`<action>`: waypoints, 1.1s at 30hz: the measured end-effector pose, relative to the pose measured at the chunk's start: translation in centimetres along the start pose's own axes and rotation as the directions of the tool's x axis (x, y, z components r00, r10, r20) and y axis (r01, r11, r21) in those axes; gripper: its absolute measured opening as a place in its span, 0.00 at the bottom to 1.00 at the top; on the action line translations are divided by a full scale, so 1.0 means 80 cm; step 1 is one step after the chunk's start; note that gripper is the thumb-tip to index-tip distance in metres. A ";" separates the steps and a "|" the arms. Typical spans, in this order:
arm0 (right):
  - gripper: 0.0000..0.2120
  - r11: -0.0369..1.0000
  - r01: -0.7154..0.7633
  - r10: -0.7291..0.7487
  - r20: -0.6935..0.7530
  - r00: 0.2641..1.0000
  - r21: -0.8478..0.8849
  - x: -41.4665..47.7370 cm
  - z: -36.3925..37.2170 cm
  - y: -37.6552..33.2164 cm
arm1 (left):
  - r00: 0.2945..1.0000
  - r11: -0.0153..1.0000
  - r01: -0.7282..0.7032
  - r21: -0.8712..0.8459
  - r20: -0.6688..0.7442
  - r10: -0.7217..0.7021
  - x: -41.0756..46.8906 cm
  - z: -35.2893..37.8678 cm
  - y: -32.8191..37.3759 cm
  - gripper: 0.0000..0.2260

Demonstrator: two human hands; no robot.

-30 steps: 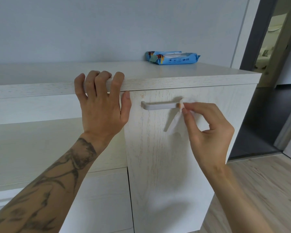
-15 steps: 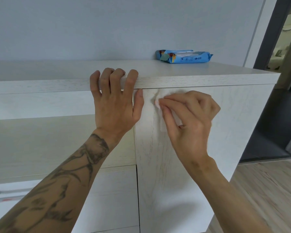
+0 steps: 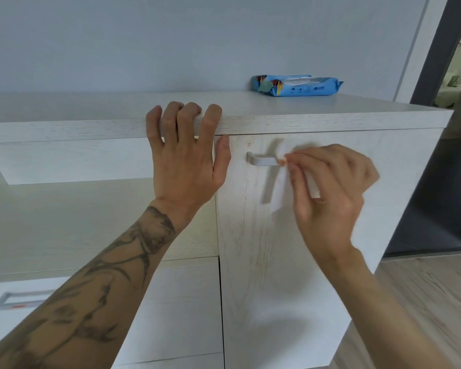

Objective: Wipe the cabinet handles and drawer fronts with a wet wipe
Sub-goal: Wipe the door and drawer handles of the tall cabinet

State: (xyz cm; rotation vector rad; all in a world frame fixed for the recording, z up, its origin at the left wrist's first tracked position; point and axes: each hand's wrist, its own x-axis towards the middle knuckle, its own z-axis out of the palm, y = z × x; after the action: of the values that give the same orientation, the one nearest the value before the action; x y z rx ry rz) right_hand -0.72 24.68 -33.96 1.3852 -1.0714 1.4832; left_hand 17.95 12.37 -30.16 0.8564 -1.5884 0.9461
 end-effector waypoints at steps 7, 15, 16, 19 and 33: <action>0.06 0.957 -0.275 0.279 0.034 0.960 -0.091 -0.001 -0.039 0.034 | 0.999 0.999 0.037 0.025 0.038 -0.038 -0.001 -0.011 0.005 0.22; 0.01 0.964 -0.253 0.245 0.087 0.966 0.087 -0.042 -0.030 -0.017 | 0.997 1.000 0.003 0.002 0.077 -0.004 -0.029 -0.035 -0.004 0.25; 0.01 0.961 -0.253 0.242 0.105 0.965 0.109 -0.047 -0.022 -0.025 | 0.995 1.000 -0.007 0.002 0.098 0.007 -0.038 -0.041 -0.008 0.25; 0.01 0.956 -0.224 0.204 0.120 0.972 0.188 -0.064 0.005 -0.051 | 0.980 0.997 -0.064 0.036 0.192 0.056 -0.076 -0.060 -0.032 0.26; 0.03 0.920 -0.166 0.073 0.261 0.963 0.356 -0.173 0.104 -0.234 | 0.856 0.970 -0.028 0.243 0.507 -0.102 -0.248 -0.193 -0.258 0.23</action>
State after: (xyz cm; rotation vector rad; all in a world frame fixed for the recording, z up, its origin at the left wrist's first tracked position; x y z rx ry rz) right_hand 20.36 22.17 -46.62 1.8365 -1.0737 1.7047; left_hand 46.49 18.54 -44.36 1.4009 -1.9223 0.9416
